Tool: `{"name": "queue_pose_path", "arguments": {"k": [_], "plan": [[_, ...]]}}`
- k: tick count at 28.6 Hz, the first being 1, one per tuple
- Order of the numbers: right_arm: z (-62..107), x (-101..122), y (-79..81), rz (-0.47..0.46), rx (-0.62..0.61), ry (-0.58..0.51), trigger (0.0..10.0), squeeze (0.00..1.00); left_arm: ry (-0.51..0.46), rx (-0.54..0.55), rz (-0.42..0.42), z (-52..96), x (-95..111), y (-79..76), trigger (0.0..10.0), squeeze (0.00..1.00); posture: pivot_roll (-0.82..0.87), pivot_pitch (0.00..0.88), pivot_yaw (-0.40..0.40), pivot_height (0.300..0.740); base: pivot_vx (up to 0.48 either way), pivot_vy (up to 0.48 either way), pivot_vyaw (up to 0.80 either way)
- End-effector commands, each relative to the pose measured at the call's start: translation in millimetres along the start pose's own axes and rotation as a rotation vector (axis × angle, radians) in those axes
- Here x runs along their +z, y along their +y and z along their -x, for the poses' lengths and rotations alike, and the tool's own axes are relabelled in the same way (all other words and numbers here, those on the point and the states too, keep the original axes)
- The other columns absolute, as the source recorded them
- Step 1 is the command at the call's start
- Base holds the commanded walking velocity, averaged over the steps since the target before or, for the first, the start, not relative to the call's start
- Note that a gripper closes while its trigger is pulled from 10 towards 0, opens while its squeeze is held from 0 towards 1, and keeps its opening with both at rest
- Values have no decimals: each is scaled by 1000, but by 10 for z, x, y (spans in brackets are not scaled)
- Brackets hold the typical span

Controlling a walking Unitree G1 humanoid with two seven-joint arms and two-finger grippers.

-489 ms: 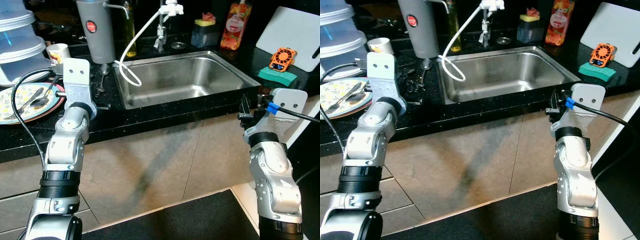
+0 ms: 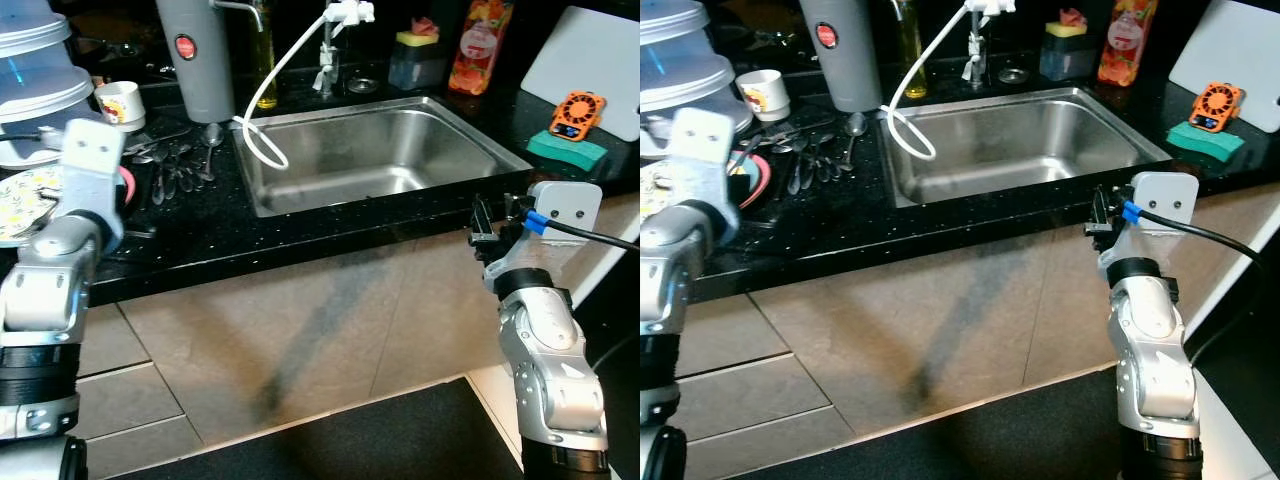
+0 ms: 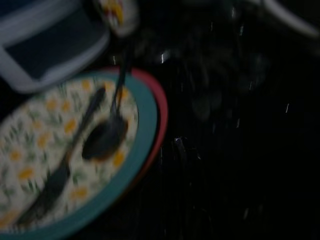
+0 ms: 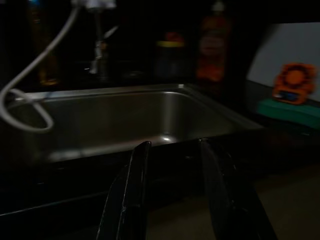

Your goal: Kitchen organization

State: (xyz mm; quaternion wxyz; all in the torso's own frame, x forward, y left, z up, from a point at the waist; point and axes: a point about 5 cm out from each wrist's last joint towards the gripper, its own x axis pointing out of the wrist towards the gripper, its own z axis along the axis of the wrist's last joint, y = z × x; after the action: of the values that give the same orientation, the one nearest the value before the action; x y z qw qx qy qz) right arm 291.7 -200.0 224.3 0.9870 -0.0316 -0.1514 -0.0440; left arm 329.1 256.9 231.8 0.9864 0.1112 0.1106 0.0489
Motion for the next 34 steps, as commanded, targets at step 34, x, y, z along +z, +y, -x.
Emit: {"name": "queue_pose_path", "arguments": {"k": [34], "plan": [[-349, 368, 394, -56, 411, -115, 10000, 0, 35, -601, -788, -124, -139, 272, 10000, 0, 62, 64, -14, 740, 0, 0, 0]]}}
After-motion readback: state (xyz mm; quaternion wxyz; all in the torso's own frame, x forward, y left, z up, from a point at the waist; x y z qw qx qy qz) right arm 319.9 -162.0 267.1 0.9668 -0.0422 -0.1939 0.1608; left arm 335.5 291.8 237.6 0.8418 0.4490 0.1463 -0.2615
